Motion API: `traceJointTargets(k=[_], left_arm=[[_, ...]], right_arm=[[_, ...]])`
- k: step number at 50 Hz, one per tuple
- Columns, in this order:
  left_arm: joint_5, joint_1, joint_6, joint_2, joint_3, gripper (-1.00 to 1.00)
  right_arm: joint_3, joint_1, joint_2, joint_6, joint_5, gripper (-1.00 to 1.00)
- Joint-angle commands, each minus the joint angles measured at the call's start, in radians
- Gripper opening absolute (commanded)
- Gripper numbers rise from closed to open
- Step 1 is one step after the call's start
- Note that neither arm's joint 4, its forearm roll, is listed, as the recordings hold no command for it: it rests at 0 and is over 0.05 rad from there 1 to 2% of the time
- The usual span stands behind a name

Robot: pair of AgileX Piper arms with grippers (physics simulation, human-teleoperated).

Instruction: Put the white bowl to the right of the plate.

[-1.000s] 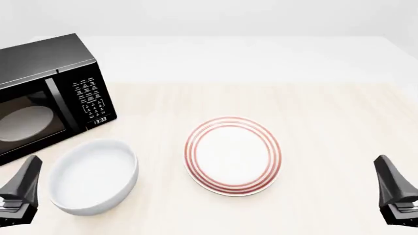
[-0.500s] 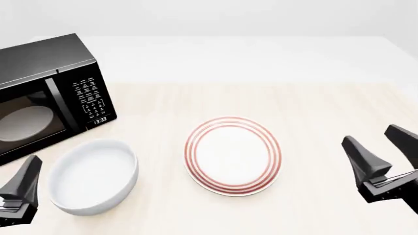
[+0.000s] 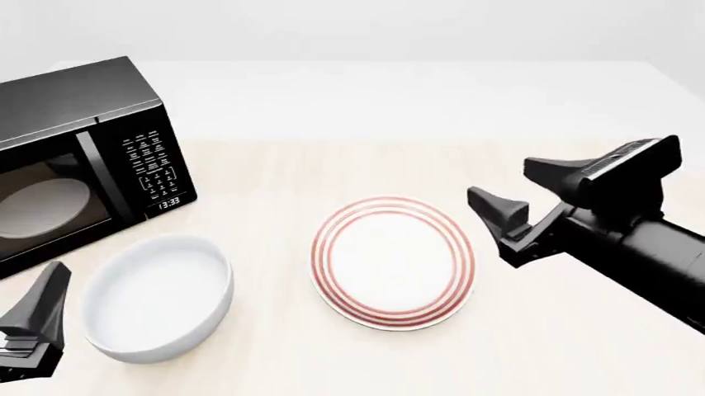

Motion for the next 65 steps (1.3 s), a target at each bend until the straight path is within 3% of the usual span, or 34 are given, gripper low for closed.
traceJointTargets(k=[1,4,5,6,18,32,36,65], left_arm=[[0.000,0.000,0.000,0.000,0.000,1.00],[0.000,0.000,0.000,0.000,0.000,1.00],[0.000,0.000,0.000,0.000,0.000,1.00],[0.000,0.000,0.000,0.000,0.000,1.00],[0.000,0.000,0.000,0.000,0.000,1.00],[0.000,0.000,0.000,0.000,0.000,1.00],[0.000,0.000,0.000,0.000,0.000,1.00],[0.000,0.000,0.000,0.000,0.000,1.00]], right_arm=[[-0.119,0.084,0.191,-0.020,0.005,1.00],[-0.159,0.127,0.252,-0.015,0.014,1.00],[-0.168,0.129,0.265,-0.011,0.021,1.00],[-0.181,0.104,0.297,-0.040,0.037,1.00],[-0.304,0.177,0.438,-0.031,0.085,1.00],[-0.383,0.217,0.509,-0.022,0.119,1.00],[-0.415,0.233,0.544,0.011,0.138,1.00],[-0.643,0.263,0.716,0.009,0.255,1.00]])
